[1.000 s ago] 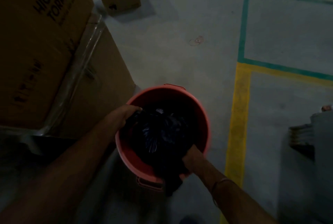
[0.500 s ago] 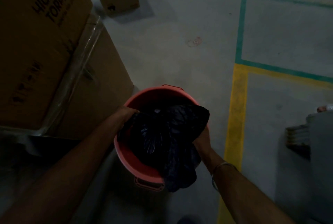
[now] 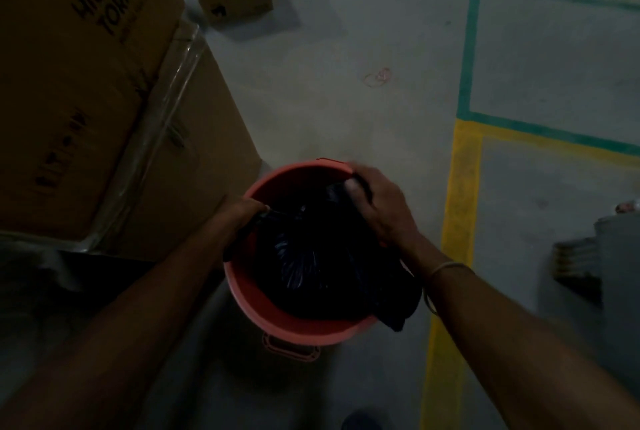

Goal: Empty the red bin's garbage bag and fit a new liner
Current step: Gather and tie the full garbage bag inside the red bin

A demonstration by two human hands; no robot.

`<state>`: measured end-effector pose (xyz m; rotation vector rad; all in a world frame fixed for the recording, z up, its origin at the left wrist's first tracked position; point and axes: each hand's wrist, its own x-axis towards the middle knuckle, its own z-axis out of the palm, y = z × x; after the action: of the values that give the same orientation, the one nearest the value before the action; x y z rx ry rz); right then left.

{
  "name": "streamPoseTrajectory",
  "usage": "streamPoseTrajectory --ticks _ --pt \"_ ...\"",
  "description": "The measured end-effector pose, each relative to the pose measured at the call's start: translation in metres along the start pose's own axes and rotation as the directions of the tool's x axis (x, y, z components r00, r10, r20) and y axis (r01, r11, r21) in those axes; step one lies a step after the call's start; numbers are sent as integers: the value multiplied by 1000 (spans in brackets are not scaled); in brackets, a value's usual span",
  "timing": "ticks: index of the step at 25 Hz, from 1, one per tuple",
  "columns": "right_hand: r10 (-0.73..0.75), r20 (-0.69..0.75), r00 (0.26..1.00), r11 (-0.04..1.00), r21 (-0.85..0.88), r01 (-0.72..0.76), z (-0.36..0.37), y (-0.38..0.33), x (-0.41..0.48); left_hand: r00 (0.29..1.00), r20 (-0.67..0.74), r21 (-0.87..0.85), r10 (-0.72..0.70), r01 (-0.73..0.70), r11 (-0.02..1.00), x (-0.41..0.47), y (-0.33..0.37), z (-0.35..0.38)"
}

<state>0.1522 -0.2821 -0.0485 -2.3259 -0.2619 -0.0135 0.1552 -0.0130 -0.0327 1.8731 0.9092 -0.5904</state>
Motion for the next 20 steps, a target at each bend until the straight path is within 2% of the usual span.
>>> streamPoseTrajectory --ticks 1,2,3,4,6,7,8,10,11,13,15,17,18,20 --pt "-72 222 972 989 -114 99 6 0 3 1000 -7 -9 9 -9 1000 2 0 0" --pt "-58 380 923 969 -202 144 16 1 -1 1000 -14 -17 16 -16 1000 3 0 -1" --pt "29 449 893 970 -228 84 27 4 -11 1000 -21 -21 22 -23 1000 5 0 -1" --pt "161 429 889 976 -204 -78 39 7 -25 999 -24 -24 28 -29 999 6 -1 0" --pt "387 343 856 919 -72 -386 61 2 -57 999 -20 -19 38 -38 999 9 -3 2" --pt "402 357 843 909 -41 -416 73 -2 -70 999 -18 -16 38 -38 999 10 -4 3" --pt "364 418 832 925 -56 -376 84 -8 -76 999 -21 -14 39 -40 999 11 -6 3" --pt "303 582 755 950 -125 -285 91 -25 -80 998 -27 -9 54 -54 998 14 -8 1" --pt "310 589 746 951 -177 -255 89 -27 -77 997 -31 -8 67 -67 998 14 -9 0" --pt "358 460 813 925 -295 -241 80 -20 -66 996 -28 5 85 -85 996 18 -10 0" --pt "415 304 857 848 -470 -244 68 -12 -58 994 -15 28 105 -104 994 22 -11 0" --pt "415 234 879 791 -570 -222 59 -13 -51 993 -16 23 116 -115 993 25 -12 1" --pt "380 246 892 808 -557 -191 57 -12 -48 993 -14 22 120 -120 993 26 -12 2" --pt "258 335 906 916 -383 -119 58 -14 -37 991 -15 21 129 -129 991 25 -11 1"
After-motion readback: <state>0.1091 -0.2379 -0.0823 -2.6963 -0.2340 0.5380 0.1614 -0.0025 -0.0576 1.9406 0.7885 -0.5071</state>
